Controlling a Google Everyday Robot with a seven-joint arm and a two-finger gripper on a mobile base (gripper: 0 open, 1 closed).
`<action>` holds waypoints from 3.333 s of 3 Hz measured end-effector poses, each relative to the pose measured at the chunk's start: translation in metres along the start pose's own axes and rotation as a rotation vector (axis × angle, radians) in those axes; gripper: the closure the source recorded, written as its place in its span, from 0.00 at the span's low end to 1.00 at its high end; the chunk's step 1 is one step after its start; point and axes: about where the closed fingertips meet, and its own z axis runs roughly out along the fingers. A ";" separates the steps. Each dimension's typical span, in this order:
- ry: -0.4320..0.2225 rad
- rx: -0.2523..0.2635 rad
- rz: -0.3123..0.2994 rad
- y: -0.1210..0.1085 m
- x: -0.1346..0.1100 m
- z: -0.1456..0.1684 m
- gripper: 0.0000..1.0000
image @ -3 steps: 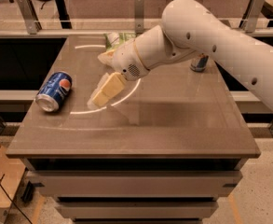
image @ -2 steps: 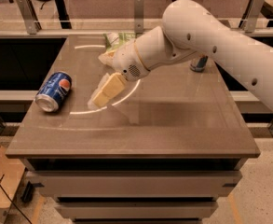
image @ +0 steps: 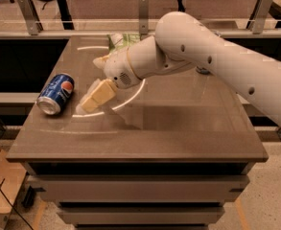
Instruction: Pick pepsi can
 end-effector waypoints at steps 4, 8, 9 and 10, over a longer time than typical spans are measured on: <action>-0.178 0.000 0.033 -0.024 -0.021 0.105 0.00; -0.180 0.049 0.059 -0.033 -0.028 0.104 0.63; -0.180 0.062 0.011 -0.038 -0.046 0.090 0.87; -0.179 0.091 -0.050 -0.049 -0.067 0.059 1.00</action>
Offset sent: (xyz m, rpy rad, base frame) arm 0.0339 0.0881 -0.0239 0.1897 -0.0082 -0.0322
